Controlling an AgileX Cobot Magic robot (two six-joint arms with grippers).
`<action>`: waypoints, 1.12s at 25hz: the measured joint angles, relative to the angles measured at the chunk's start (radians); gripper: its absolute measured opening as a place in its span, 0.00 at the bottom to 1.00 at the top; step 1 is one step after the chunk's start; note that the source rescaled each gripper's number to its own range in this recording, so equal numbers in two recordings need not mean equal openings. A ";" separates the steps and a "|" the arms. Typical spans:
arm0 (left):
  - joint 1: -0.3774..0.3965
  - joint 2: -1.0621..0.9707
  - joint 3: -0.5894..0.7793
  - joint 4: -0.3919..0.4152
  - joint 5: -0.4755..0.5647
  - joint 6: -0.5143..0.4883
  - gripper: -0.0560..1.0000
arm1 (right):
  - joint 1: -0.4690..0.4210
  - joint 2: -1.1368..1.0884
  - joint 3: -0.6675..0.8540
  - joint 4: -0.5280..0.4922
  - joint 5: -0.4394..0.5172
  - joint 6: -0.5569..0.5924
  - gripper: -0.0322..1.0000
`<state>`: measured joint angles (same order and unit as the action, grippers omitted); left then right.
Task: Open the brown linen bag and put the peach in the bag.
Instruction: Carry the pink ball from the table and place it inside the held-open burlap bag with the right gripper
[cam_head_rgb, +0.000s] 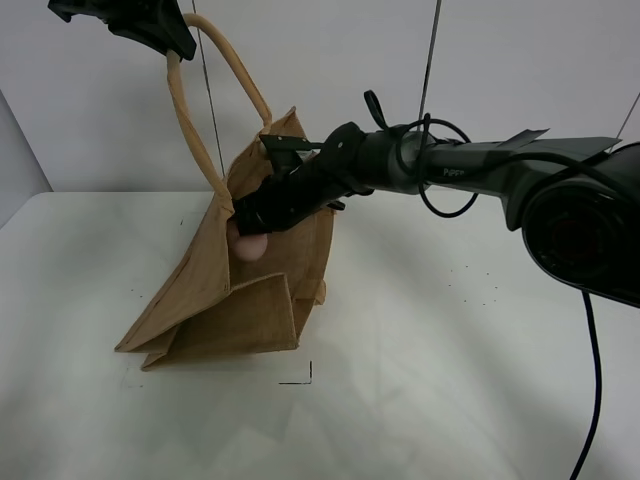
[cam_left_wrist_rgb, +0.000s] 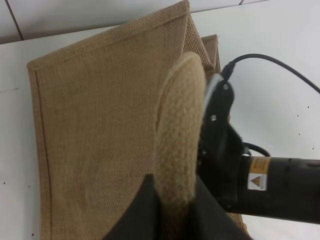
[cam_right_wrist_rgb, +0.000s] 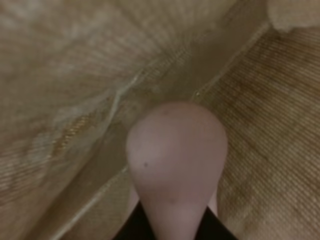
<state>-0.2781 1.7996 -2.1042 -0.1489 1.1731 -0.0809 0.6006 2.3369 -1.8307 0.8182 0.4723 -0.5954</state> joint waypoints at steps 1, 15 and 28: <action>0.000 0.000 0.000 0.000 0.000 0.000 0.05 | 0.001 0.006 0.000 0.002 -0.006 -0.011 0.03; 0.000 0.000 0.000 0.000 0.000 0.000 0.05 | 0.001 0.007 0.000 -0.028 -0.004 -0.033 0.95; 0.000 0.000 0.000 -0.001 0.000 0.000 0.05 | -0.090 -0.206 0.000 -0.234 0.345 0.095 1.00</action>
<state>-0.2781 1.7996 -2.1042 -0.1495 1.1731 -0.0809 0.5105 2.1310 -1.8307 0.5845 0.8173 -0.5008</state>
